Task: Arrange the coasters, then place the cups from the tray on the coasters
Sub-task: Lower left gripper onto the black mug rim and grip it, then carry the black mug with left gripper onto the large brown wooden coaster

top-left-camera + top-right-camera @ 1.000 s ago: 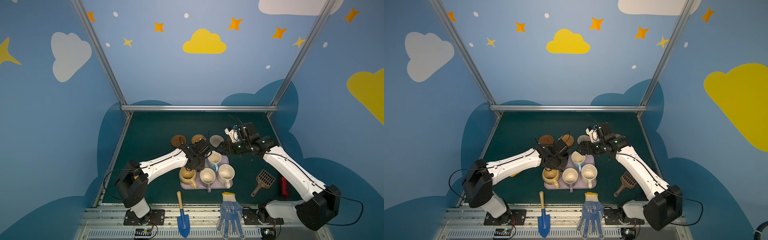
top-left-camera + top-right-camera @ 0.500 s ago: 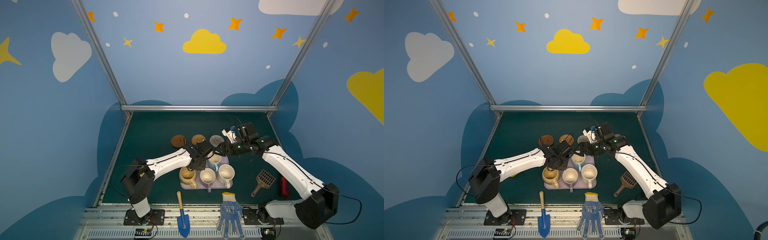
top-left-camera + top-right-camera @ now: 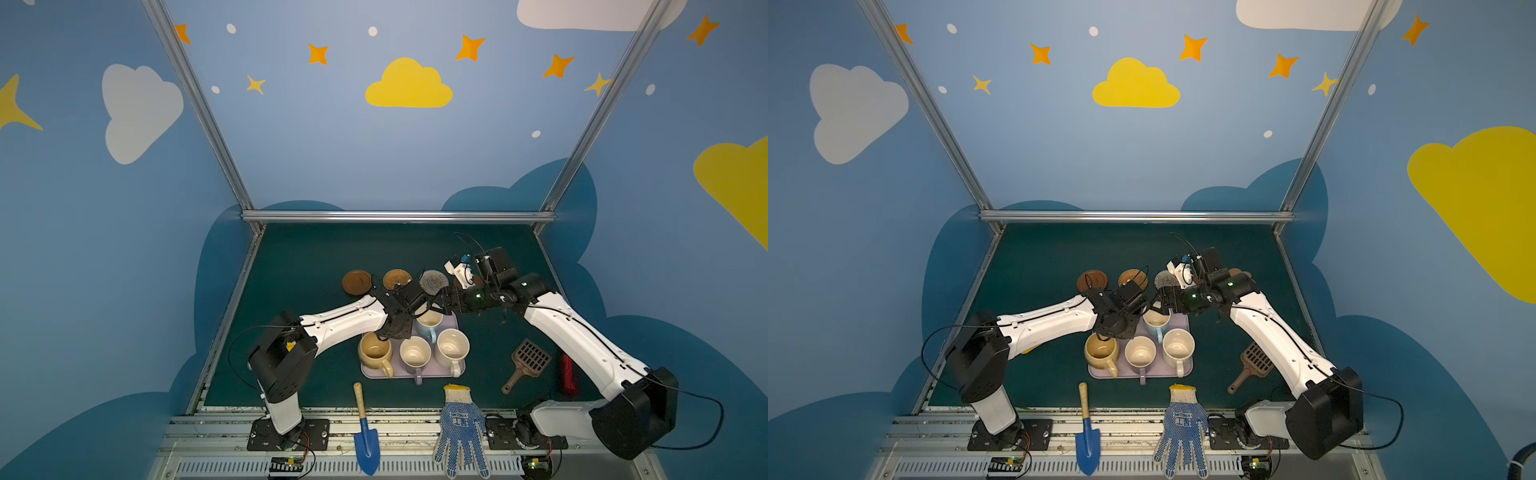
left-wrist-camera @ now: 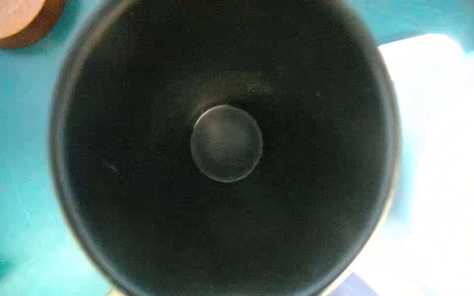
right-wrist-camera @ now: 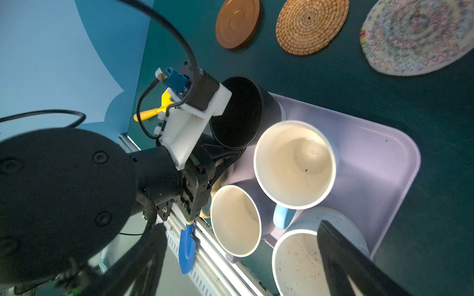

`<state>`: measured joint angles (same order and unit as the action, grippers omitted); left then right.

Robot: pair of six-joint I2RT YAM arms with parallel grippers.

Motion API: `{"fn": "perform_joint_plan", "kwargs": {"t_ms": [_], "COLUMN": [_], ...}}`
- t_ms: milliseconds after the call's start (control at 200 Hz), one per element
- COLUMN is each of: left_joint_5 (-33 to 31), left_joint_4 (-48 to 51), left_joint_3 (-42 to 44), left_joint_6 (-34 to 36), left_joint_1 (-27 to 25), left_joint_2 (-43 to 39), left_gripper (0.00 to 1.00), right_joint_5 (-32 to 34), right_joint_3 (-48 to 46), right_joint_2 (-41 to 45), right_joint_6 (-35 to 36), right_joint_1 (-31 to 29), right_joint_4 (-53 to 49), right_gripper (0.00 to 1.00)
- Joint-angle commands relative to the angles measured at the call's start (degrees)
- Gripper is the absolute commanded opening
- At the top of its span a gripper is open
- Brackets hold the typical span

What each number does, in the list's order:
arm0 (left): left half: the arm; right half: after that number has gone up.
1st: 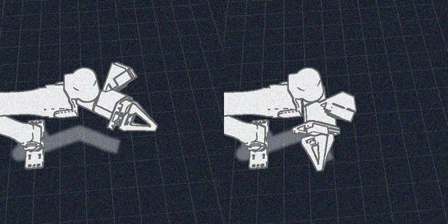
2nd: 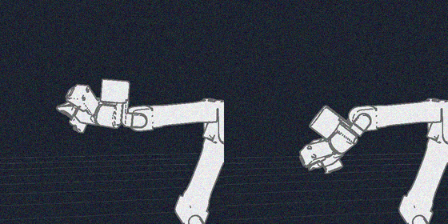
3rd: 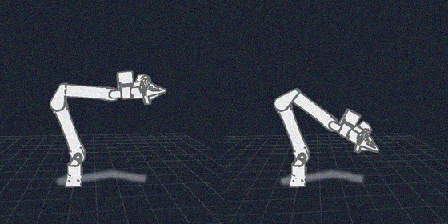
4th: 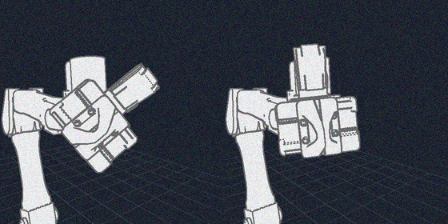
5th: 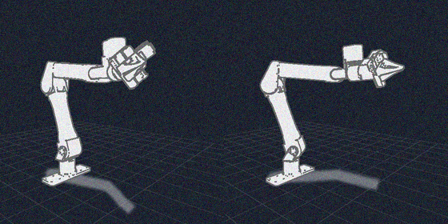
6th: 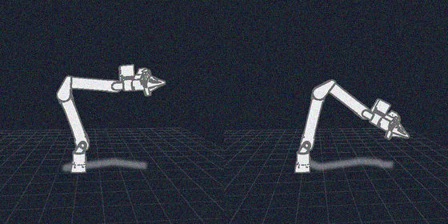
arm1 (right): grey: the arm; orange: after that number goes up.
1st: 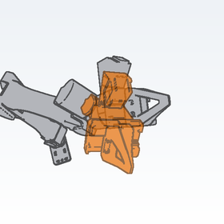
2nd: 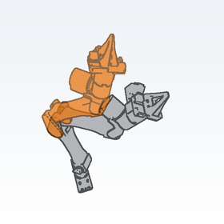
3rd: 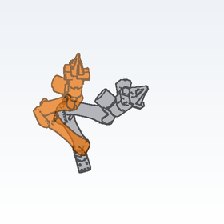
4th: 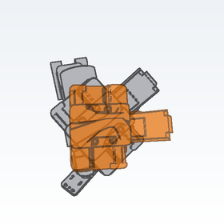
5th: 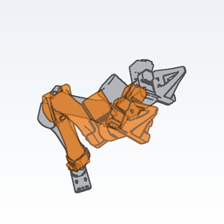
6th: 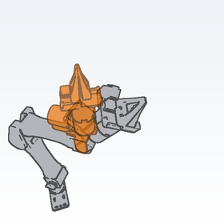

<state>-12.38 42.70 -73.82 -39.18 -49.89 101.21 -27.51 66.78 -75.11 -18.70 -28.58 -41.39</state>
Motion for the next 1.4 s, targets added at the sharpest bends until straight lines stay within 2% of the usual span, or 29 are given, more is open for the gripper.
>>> {"fn": "perform_joint_plan", "kwargs": {"t_ms": [0, 165, 691, 876, 1171, 1226, 1336, 1397], "left_joint_5": [-0.58, -0.36, -2.36, -1.68, -1.89, -1.57, 2.53, 3.25], "left_joint_4": [0.85, 1.33, 1.93, 0.96, 1.37, 1.27, -2.19, -3.89], "left_joint_3": [-1.17, -1.67, -2.11, -1.69, -2.18, -2.37, -1.05, -0.58], "left_joint_6": [0.86, 1.09, 0.86, 0.72, 1.17, 1.85, 4.15, 5.38], "left_joint_1": [0.15, 0.23, 1.64, 2.59, 4.28, 5.22, 8.41, 9.83], "left_joint_2": [0.66, 0.69, -5.09, -7.68, -10.02, -10.56, -12.94, -13.87], "left_gripper": [0.08, 0.03, 0.03, 0.03, 0.03, 0.03, 0.03, 0.03], "right_joint_5": [2.02, 2.56, 2.69, 0.45, 0.00, 0.59, 6.40, 6.86], "right_joint_3": [-0.87, -0.78, -1.88, -2.36, -1.21, -0.32, 1.66, 2.27], "right_joint_2": [1.59, 1.38, 3.82, 4.75, 3.20, 2.59, 2.54, 2.46], "right_joint_6": [0.79, 0.15, 0.00, -0.19, -0.55, -0.25, 1.02, 0.97], "right_joint_1": [0.16, 0.19, 0.17, -0.16, -2.17, -3.15, -6.26, -7.13], "right_joint_4": [0.12, 0.52, 2.83, 4.90, 7.08, 7.29, 8.84, 10.71], "right_gripper": [0.91, 0.91, 0.91, 0.91, 0.91, 0.91, 0.91, 0.92]}}
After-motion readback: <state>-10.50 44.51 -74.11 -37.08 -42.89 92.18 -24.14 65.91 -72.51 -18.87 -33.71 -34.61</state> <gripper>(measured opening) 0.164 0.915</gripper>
